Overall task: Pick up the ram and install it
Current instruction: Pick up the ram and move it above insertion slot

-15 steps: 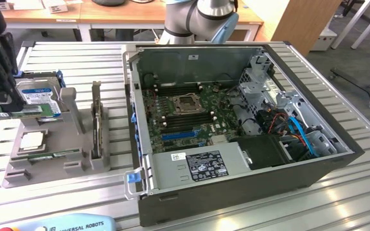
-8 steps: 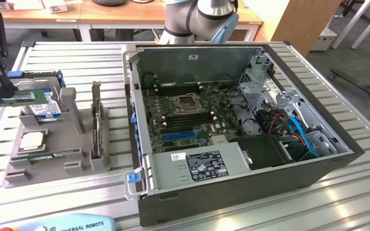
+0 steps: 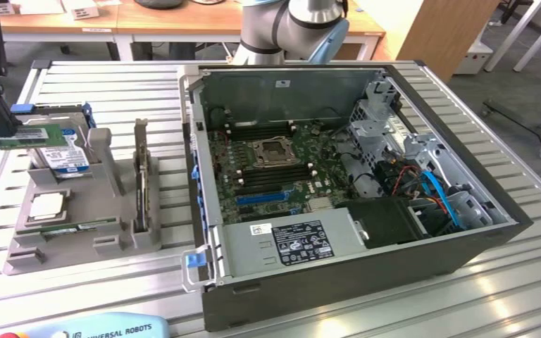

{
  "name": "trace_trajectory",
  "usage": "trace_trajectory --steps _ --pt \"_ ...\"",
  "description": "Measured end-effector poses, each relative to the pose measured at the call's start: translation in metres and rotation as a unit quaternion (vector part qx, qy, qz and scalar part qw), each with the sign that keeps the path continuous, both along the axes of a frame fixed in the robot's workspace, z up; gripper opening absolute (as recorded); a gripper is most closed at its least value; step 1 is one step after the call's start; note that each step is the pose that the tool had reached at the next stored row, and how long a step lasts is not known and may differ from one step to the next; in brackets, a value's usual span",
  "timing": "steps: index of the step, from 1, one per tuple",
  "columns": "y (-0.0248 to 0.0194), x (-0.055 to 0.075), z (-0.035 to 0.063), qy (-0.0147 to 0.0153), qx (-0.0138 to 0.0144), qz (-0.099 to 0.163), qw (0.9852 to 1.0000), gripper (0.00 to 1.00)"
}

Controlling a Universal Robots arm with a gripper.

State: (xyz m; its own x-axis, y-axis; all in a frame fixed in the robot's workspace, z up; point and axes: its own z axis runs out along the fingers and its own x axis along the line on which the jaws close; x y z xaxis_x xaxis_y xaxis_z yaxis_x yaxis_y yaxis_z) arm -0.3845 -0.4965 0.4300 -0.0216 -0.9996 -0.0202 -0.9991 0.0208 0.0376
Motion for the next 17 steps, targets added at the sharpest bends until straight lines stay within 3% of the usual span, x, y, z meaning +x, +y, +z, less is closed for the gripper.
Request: trace_trajectory --steps 7,17 --pt "0.0000 0.003 0.0000 0.0000 0.0000 0.000 1.0000 0.11" --pt "0.0000 0.021 0.0001 0.0000 -0.0001 0.002 1.0000 0.11"
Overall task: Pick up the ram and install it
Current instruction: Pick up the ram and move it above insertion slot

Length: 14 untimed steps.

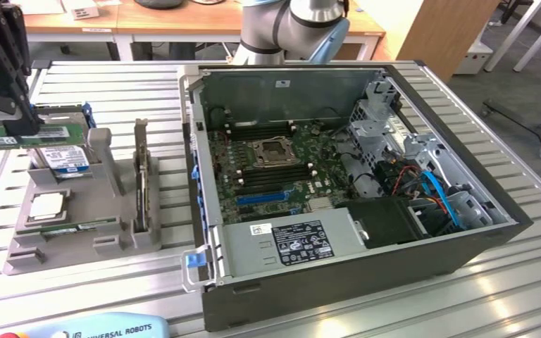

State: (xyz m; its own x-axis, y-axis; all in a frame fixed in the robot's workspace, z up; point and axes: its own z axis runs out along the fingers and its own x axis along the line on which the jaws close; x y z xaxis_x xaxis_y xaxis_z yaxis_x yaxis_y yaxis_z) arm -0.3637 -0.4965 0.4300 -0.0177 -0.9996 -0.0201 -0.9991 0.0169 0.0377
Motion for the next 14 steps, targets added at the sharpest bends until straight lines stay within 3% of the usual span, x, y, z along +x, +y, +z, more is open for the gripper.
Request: trace_trajectory --steps 14 --pt "0.0000 0.040 0.0000 0.0000 0.0000 0.000 1.0000 0.11"
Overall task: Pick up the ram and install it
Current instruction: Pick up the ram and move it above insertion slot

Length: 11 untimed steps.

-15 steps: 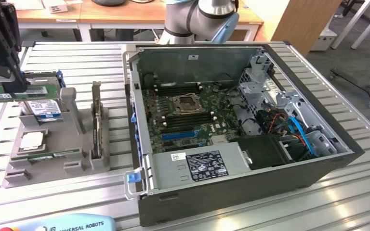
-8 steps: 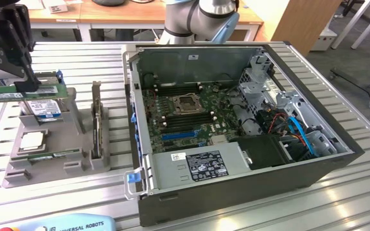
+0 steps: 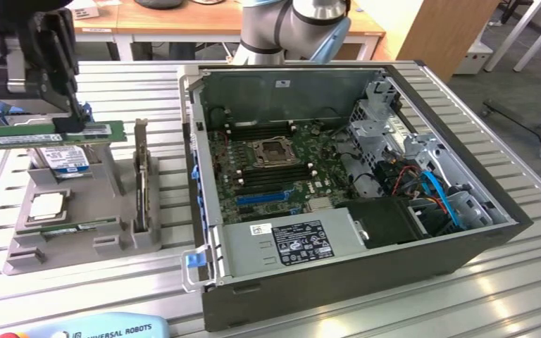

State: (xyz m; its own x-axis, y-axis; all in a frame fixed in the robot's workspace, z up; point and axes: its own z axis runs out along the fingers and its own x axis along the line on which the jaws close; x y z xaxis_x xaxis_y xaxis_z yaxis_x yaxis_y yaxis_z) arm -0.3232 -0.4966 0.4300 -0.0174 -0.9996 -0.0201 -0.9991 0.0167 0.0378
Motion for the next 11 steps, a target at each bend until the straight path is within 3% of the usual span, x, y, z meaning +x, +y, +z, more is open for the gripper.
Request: trace_trajectory --steps 11 --pt "0.0000 0.035 0.0000 0.0002 0.0000 0.000 1.0000 0.11"
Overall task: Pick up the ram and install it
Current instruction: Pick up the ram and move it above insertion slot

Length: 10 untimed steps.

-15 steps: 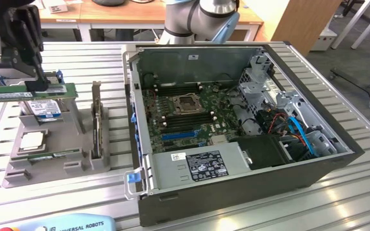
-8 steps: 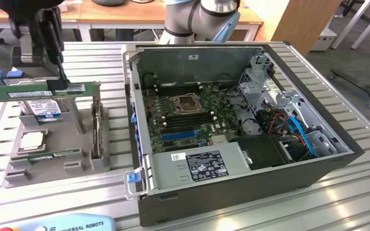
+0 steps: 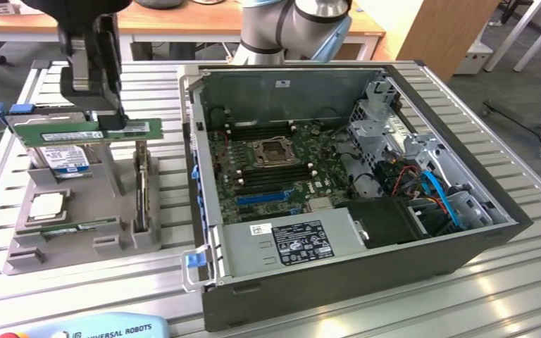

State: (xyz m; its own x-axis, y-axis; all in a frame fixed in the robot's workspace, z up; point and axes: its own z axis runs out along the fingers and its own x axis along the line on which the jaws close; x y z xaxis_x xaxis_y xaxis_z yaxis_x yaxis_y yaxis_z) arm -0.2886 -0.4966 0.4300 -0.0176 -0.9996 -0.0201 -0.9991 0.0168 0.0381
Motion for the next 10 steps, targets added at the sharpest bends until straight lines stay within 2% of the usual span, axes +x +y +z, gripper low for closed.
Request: trace_trajectory --steps 10 --pt "-0.0001 0.033 0.0000 0.0006 0.0000 0.000 1.0000 0.11"
